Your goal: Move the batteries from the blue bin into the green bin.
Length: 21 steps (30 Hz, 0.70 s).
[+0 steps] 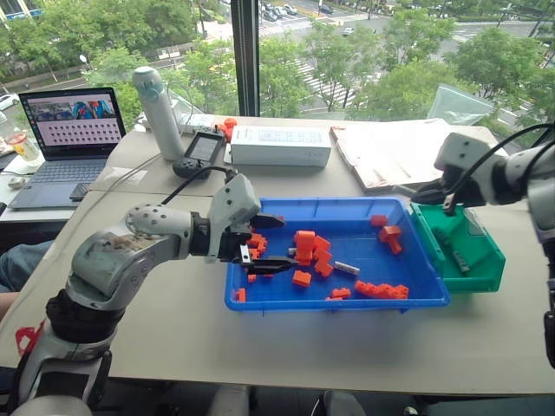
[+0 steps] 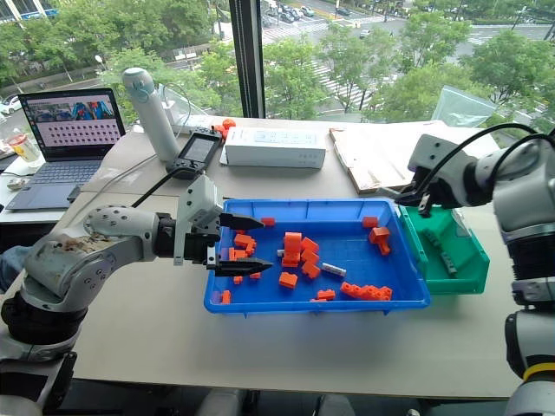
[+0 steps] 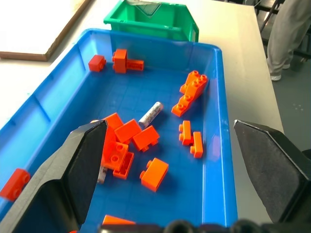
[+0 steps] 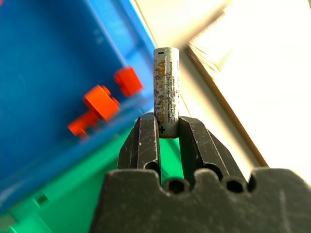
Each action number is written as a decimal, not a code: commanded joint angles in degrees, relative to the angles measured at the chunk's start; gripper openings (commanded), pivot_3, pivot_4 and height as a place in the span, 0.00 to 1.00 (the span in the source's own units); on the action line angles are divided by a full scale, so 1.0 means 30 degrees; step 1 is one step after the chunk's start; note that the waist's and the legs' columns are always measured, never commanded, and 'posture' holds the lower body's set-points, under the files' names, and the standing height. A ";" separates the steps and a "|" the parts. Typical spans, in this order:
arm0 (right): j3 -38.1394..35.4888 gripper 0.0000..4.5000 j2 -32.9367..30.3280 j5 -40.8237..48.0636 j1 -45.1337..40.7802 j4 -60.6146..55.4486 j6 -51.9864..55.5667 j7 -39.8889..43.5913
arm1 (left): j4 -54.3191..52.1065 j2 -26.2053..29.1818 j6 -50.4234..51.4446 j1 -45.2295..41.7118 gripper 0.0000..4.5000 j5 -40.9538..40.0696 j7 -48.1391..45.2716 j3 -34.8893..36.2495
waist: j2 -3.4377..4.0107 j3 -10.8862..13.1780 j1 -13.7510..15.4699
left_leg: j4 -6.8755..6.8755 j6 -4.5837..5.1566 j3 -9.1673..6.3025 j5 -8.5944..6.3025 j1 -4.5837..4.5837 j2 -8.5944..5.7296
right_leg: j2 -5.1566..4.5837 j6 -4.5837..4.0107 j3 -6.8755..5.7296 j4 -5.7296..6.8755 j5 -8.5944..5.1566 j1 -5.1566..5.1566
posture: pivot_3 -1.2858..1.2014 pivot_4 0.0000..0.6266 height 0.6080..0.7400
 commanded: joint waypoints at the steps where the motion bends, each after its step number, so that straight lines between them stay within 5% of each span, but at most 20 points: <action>1: -0.0328 0.06 -0.1025 -0.0538 0.1187 0.0074 0.0221 -0.0348 | -0.0080 -0.0431 -0.0247 -0.0616 1.00 -0.0683 0.0015 0.0724 | -0.0001 0.0000 -0.0093 | -0.0004 0.0003 0.0004 0.0001 -0.0006 0.0001 | 0.0000 -0.0002 0.0002 0.0005 0.0001 0.0014 | 0.52 0.24 1.00; 4: -0.0446 0.06 -0.0991 -0.0700 0.2091 0.0289 0.0347 -0.0866 | 0.0023 -0.0546 -0.0247 -0.0745 1.00 -0.0641 0.0066 0.0606 | 0.0003 0.0000 -0.0253 | -0.0004 0.0017 0.0019 0.0015 -0.0005 0.0004 | 0.0000 -0.0007 0.0027 0.0043 0.0003 0.0034 | 0.52 0.24 1.00; 6: -0.0543 0.28 -0.0729 -0.0601 0.2637 0.0105 0.0424 -0.1007 | 0.0112 -0.0536 -0.0270 -0.0781 1.00 -0.0591 0.0072 0.0487 | 0.0009 0.0001 -0.0316 | -0.0004 0.0111 0.0030 0.0074 -0.0003 0.0005 | 0.0000 -0.0006 0.0040 0.0063 0.0003 0.0023 | 0.52 0.24 1.00; 12: -0.0835 0.70 -0.0398 -0.0293 0.2172 -0.0350 0.0211 -0.1107 | -0.0032 -0.0231 -0.0237 -0.0620 1.00 -0.0460 0.0057 0.0387 | 0.0013 0.0004 -0.0275 | 0.0000 0.0129 0.0034 0.0083 -0.0003 0.0006 | 0.0001 -0.0004 0.0050 0.0063 0.0001 0.0020 | 0.52 0.24 1.00; 16: -0.0910 0.99 0.0817 0.2332 0.1102 -0.4179 0.2508 0.1273 | 0.0037 0.0454 -0.0628 -0.0362 1.00 0.0515 0.0081 -0.0085 | 0.0016 0.0006 -0.0341 | -0.0004 0.0096 0.0037 0.0065 -0.0004 0.0017 | 0.0002 -0.0007 0.0056 0.0059 0.0003 0.0007 | 0.52 0.24 1.00; 21: 0.0470 0.99 0.2837 0.4694 0.1590 -0.9281 0.5815 0.2167 | -0.0297 0.1192 -0.0891 0.0165 1.00 0.1059 -0.0352 -0.0540 | 0.0015 0.0007 -0.0232 | -0.0004 0.0125 0.0020 0.0077 -0.0011 0.0069 | 0.0062 -0.0020 0.0054 0.0060 -0.0002 0.0016 | 0.52 0.24 1.00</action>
